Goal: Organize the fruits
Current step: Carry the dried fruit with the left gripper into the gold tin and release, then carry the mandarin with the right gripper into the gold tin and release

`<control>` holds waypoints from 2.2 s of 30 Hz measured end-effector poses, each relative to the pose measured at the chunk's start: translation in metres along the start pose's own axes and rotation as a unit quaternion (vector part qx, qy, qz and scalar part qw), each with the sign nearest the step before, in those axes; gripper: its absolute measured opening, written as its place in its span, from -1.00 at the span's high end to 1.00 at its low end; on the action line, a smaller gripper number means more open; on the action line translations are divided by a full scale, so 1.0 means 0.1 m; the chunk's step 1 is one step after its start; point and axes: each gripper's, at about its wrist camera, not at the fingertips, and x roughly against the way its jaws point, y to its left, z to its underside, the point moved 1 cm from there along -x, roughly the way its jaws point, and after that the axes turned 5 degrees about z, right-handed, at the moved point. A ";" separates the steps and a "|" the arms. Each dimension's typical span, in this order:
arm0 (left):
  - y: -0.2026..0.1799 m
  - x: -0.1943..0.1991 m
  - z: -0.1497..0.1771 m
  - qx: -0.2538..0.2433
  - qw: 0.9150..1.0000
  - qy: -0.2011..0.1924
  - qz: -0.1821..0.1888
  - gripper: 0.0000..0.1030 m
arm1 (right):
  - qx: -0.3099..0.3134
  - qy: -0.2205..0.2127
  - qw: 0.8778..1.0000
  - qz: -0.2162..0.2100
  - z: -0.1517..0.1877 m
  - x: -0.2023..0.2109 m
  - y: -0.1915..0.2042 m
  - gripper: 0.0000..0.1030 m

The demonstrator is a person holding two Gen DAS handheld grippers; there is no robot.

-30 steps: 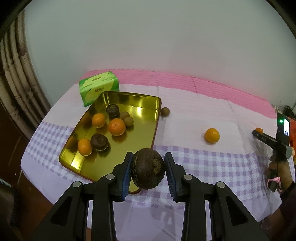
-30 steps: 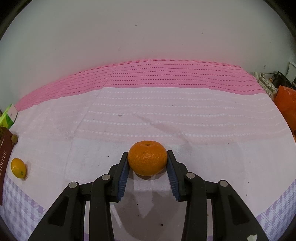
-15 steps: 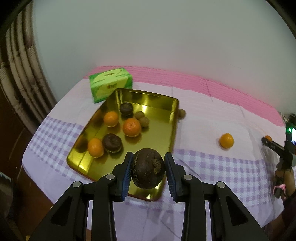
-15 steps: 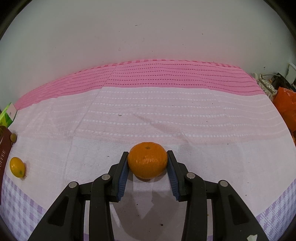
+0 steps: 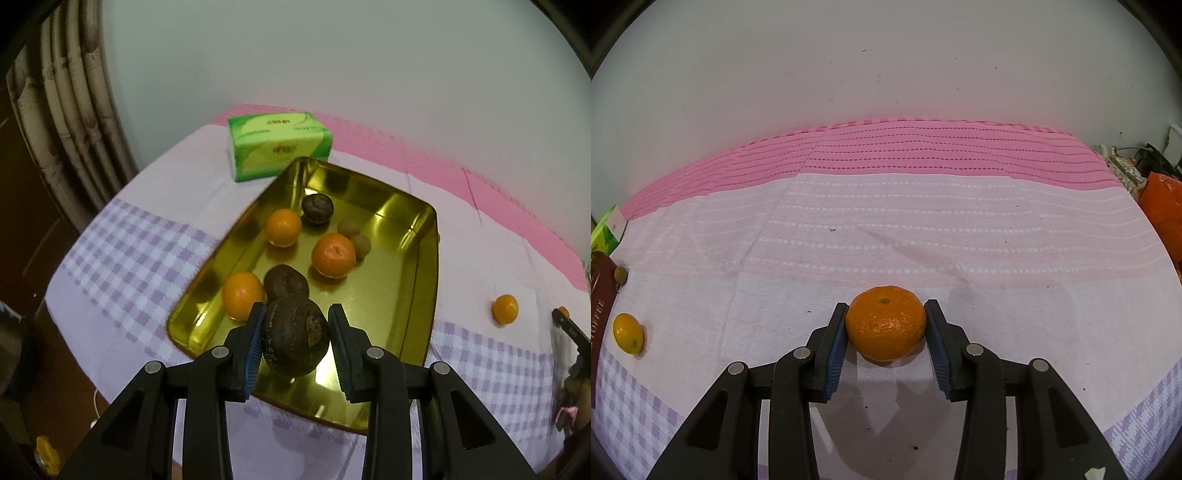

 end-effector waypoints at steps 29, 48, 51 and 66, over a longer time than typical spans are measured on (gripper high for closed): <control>-0.27 -0.33 0.06 -0.060 0.997 0.014 -0.038 0.30 | 0.000 0.000 1.000 0.000 0.00 -0.01 0.00 0.15; -0.10 -0.08 -0.03 -0.029 0.996 -0.024 -0.076 0.06 | 0.029 0.003 0.999 -0.022 0.07 0.08 0.07 0.29; 0.02 -0.04 -0.06 -0.002 0.997 -0.022 -0.080 0.02 | 0.031 0.007 0.999 -0.037 0.13 0.14 0.14 0.30; 0.16 0.12 -0.08 0.040 0.993 -0.026 -0.111 -0.06 | 0.079 -0.011 0.978 -0.195 0.11 0.90 1.11 0.31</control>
